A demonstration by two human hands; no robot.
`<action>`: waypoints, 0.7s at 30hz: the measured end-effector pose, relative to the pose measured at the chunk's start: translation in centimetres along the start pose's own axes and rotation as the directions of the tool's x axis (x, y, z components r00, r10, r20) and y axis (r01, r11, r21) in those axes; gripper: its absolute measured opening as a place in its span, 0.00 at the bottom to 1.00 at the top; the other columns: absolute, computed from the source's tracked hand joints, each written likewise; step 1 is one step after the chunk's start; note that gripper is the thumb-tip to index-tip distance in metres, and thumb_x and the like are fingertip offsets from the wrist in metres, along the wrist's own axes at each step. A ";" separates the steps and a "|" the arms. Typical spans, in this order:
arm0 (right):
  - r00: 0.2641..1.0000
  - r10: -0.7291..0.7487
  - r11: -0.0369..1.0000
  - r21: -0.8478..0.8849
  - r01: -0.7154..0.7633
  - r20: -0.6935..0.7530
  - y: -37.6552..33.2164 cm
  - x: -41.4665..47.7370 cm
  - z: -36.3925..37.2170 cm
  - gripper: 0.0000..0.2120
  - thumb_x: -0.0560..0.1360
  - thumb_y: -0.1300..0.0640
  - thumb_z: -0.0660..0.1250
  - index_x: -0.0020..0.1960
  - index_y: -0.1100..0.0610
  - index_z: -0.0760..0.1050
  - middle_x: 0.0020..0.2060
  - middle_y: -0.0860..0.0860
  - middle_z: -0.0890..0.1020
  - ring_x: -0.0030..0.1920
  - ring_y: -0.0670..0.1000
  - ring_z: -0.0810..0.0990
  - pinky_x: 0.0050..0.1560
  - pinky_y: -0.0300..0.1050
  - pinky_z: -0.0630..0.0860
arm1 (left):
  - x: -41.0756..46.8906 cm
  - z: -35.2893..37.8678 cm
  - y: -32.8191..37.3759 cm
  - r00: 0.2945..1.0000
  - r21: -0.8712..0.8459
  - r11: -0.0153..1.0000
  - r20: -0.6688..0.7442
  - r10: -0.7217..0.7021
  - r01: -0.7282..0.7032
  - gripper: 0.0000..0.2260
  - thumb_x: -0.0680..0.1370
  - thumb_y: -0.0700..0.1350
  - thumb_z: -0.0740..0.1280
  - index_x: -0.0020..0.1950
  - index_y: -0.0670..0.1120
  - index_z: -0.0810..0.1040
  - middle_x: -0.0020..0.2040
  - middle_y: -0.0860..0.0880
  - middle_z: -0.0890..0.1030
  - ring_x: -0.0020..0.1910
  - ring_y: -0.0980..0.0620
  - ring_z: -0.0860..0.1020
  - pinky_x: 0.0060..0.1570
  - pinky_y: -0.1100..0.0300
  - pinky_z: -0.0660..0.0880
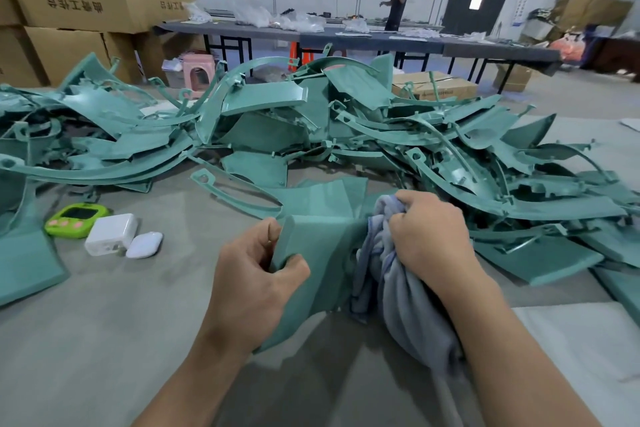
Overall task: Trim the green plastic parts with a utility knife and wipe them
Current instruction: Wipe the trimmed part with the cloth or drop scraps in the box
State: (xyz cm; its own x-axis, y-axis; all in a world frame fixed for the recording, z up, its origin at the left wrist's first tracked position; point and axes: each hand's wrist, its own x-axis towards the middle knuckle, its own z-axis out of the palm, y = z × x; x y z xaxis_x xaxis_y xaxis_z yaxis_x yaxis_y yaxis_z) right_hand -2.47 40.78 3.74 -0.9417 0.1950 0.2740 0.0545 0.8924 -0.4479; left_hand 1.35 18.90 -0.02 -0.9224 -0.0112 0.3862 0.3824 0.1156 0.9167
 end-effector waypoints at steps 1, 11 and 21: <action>0.999 0.022 0.999 -0.023 -0.022 -0.024 0.2 0.0 -0.2 0.08 0.72 0.64 0.60 0.36 0.55 0.69 0.25 0.50 0.70 0.31 0.55 0.68 0.43 0.49 0.61 | 0.0 -0.1 -0.1 1.000 0.004 1.000 0.002 0.001 -0.001 0.08 0.69 0.39 0.68 0.42 0.34 0.75 0.34 0.34 0.75 0.29 0.48 0.71 0.28 0.56 0.67; 0.903 0.203 0.976 0.005 -0.217 -0.378 2.3 0.2 -0.4 0.09 0.70 0.69 0.60 0.36 0.56 0.72 0.27 0.52 0.75 0.35 0.60 0.74 0.46 0.48 0.55 | 0.0 0.1 0.0 0.999 0.018 0.999 -0.043 -0.026 0.027 0.06 0.66 0.41 0.67 0.39 0.40 0.78 0.34 0.37 0.77 0.30 0.52 0.71 0.28 0.60 0.68; 0.745 -0.216 0.758 0.373 0.536 -0.631 -6.5 -7.1 -0.1 0.12 0.79 0.58 0.60 0.58 0.47 0.77 0.50 0.39 0.81 0.52 0.39 0.79 0.53 0.33 0.72 | 0.3 1.0 0.6 0.891 -0.404 0.884 -0.275 -0.362 0.234 0.13 0.76 0.33 0.64 0.38 0.45 0.84 0.34 0.40 0.82 0.32 0.47 0.78 0.32 0.54 0.75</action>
State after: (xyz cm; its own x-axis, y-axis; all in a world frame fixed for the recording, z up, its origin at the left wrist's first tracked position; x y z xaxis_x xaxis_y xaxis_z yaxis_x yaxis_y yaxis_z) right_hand 3.89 33.63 4.78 -0.5041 0.2091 0.8380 -0.5870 0.6288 -0.5100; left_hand 1.22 19.96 0.58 -0.9447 -0.3253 0.0406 0.1442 -0.3012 0.9426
